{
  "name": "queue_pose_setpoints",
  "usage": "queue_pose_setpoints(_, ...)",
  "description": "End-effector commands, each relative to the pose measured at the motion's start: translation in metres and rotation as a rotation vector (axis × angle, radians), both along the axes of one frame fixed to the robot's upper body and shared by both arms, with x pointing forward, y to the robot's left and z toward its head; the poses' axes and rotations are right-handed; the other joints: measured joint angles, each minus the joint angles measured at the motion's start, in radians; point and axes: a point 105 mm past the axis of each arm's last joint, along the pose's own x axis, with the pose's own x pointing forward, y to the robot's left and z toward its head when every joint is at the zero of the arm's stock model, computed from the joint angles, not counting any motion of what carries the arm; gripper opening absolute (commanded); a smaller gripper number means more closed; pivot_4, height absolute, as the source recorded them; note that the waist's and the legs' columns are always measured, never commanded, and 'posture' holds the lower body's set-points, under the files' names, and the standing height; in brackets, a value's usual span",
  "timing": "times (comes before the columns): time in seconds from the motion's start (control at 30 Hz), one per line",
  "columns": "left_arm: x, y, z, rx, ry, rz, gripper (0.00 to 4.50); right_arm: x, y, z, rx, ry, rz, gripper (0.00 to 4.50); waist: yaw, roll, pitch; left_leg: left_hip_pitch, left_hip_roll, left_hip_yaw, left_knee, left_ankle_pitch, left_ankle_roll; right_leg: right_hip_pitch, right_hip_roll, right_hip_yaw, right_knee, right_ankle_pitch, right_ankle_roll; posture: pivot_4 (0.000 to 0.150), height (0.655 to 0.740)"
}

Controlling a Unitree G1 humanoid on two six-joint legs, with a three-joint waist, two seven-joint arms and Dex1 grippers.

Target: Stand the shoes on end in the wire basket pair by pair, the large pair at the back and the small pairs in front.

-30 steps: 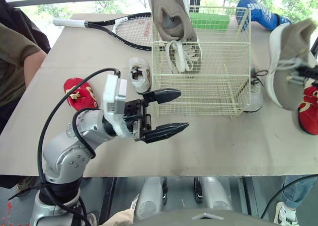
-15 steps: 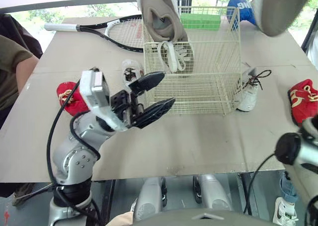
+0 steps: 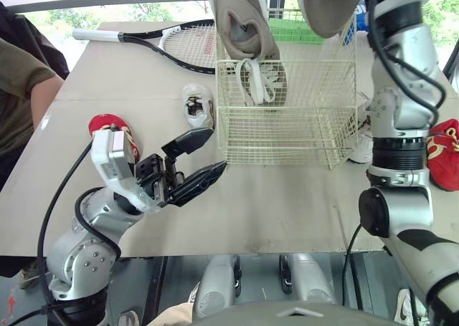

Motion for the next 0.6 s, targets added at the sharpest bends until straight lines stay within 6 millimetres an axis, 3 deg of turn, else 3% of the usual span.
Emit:
queue_pose_setpoints(0.03,-0.007,0.003,0.013,-0.007,-0.073,0.030,4.50,0.014,-0.017,-0.014,0.091,0.021,-0.016,0.04,-0.002,0.000,0.000,0.000,0.000,0.000,0.000,0.000,0.000,0.000,0.000,0.000,0.000,0.000,0.000,0.150,0.7400)
queue_pose_setpoints(0.13,-0.005,0.007,0.012,-0.006,-0.078,0.067,4.50,0.027,-0.024,-0.038,0.102,0.091,-0.012,0.04,-0.006,0.000,0.000,0.001,0.000,0.000,0.000,0.000,0.000,0.001,0.000,0.000,0.000,0.000,0.000,0.150,0.7400)
queue_pose_setpoints(0.2,-0.005,0.009,0.012,-0.002,-0.084,0.084,4.50,0.032,-0.027,-0.064,0.103,0.161,0.009,0.04,-0.006,-0.001,-0.001,0.001,0.000,0.000,0.000,0.000,0.000,0.001,-0.001,0.000,0.000,0.000,0.000,0.150,0.7400)
queue_pose_setpoints(0.23,-0.005,0.009,0.012,0.000,-0.086,0.088,4.50,0.033,-0.028,-0.073,0.107,0.183,0.014,0.73,-0.005,-0.003,-0.002,0.001,0.000,0.000,0.000,0.000,0.000,0.001,-0.001,0.000,0.000,0.000,0.000,0.150,0.7400)
queue_pose_setpoints(0.27,-0.004,0.010,0.012,-0.001,-0.089,0.093,4.50,0.032,-0.027,-0.085,0.100,0.213,0.030,1.00,-0.004,-0.005,-0.003,0.002,0.000,-0.001,0.000,0.000,0.000,0.003,-0.001,-0.001,0.000,0.000,0.000,0.150,0.7400)
queue_pose_setpoints(0.37,-0.002,0.011,0.014,-0.003,-0.093,0.102,4.50,0.018,-0.014,-0.115,0.092,0.284,0.117,2.61,-0.003,-0.007,-0.006,0.003,0.001,-0.002,0.001,-0.001,0.002,0.005,-0.001,-0.003,0.000,0.000,0.000,0.150,0.7400)
queue_pose_setpoints(0.43,-0.002,0.011,0.014,-0.003,-0.091,0.102,4.50,0.012,-0.010,-0.119,0.090,0.298,0.140,3.25,-0.009,-0.009,-0.007,0.006,0.002,-0.002,0.001,-0.002,0.004,0.008,-0.001,-0.001,0.000,0.000,0.000,0.150,0.7400)
queue_pose_setpoints(0.5,-0.002,0.010,0.013,-0.004,-0.085,0.100,4.50,0.005,-0.012,-0.118,0.097,0.308,0.143,4.38,-0.018,-0.009,-0.007,0.017,0.002,-0.001,0.000,-0.003,0.005,0.018,-0.002,-0.001,-0.001,-0.002,-0.005,0.150,0.7400)
queue_pose_setpoints(0.6,0.001,0.010,0.012,-0.005,-0.080,0.099,4.50,-0.006,-0.015,-0.118,0.083,0.326,0.154,4.46,-0.018,-0.009,-0.007,0.022,0.002,0.000,0.000,-0.003,0.005,0.021,-0.002,0.000,0.000,-0.002,-0.005,0.150,0.7400)
